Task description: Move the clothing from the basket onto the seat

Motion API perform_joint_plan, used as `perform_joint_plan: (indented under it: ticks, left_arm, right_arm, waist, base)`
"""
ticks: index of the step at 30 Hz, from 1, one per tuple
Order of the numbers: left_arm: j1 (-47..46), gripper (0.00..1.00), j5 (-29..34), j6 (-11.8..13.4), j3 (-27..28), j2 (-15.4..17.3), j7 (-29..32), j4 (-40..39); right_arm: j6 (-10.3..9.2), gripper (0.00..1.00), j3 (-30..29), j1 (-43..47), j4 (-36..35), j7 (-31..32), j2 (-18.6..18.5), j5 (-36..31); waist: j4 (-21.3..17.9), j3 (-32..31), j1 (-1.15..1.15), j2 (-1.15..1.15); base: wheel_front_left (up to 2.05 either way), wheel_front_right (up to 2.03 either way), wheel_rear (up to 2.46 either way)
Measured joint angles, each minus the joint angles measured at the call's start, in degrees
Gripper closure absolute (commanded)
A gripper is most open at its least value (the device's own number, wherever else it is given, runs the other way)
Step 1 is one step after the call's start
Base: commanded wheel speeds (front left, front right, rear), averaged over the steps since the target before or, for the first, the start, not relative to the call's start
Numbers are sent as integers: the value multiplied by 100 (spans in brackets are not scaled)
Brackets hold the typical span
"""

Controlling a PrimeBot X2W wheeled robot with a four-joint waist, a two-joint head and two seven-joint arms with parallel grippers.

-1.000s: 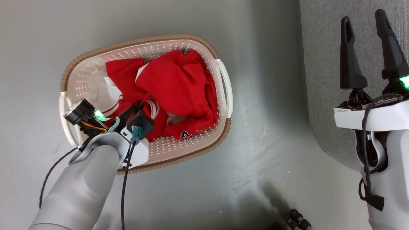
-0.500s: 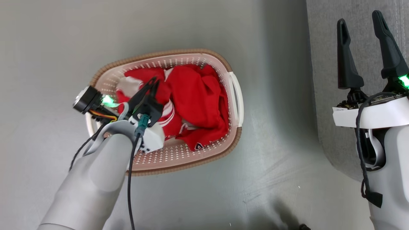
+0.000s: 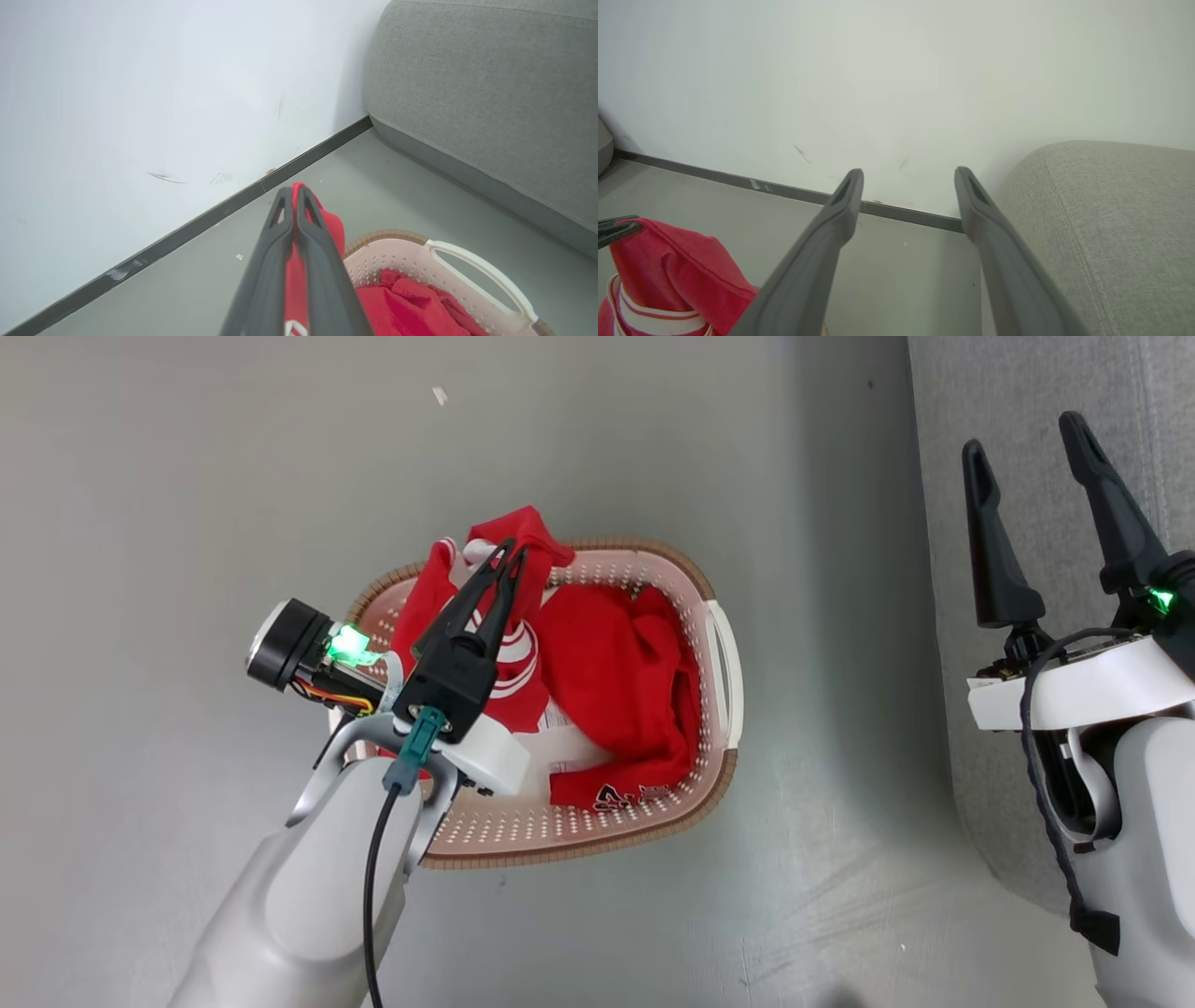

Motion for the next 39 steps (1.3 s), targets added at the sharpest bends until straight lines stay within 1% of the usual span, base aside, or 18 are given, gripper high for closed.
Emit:
perform_joint_plan:
  ticks: [5, 8, 13, 19, 24, 28, 30, 33, 39]
  left_arm:
    - [231, 100, -185, -5, 24, 2, 0, -521]
    - [285, 100, -227, -62, 38, 25, 0, -794]
    - [404, 100, -347, -216, 76, 166, -1, -1148]
    - [491, 100, -550, -421, 198, 353, -1, -1507]
    - [492, 100, -584, -595, 276, 577, -2, -1701]
    - [495, 100, -597, -661, 353, 691, -8, -1804]
    - [511, 100, -614, -667, 371, 724, -8, -1828]
    - [615, 100, -641, -780, 355, 816, -10, -1852]
    - [634, 100, -648, -855, 290, 894, -24, -2049]
  right_arm:
    - [0, 0, 158, 59, 73, 0, -74, 2]
    - [0, 0, 301, 147, 168, 0, -112, 11]
    - [0, 0, 636, 257, 213, 0, -194, 57]
    - [1, 0, 1122, 461, 288, 0, -402, 89]
    - [1, 0, 1555, 637, 399, 0, -599, 212]
    - [1, 0, 1894, 736, 420, 1, -724, 327]
    - [1, 0, 2094, 766, 425, 0, -788, 363]
    - [1, 0, 2420, 827, 452, 0, -922, 426]
    - [1, 0, 2769, 882, 611, 1, -1065, 695]
  waist:
    - [101, -290, 0, 0]
    - [153, -476, 0, 0]
    - [220, -806, 0, 0]
    - [275, -1227, 0, 0]
    - [302, -1585, 0, 0]
    - [313, -1866, 0, 0]
    - [315, -2005, 0, 0]
    - [316, -2271, 0, 0]
    - [309, -2633, 0, 0]
  base:
    - [0, 0, 0]
    - [0, 0, 0]
    - [0, 0, 0]
    - [0, 0, 0]
    - [0, 0, 0]
    - [0, 0, 0]
    - [0, 0, 0]
    - [0, 0, 0]
    - [0, 0, 0]
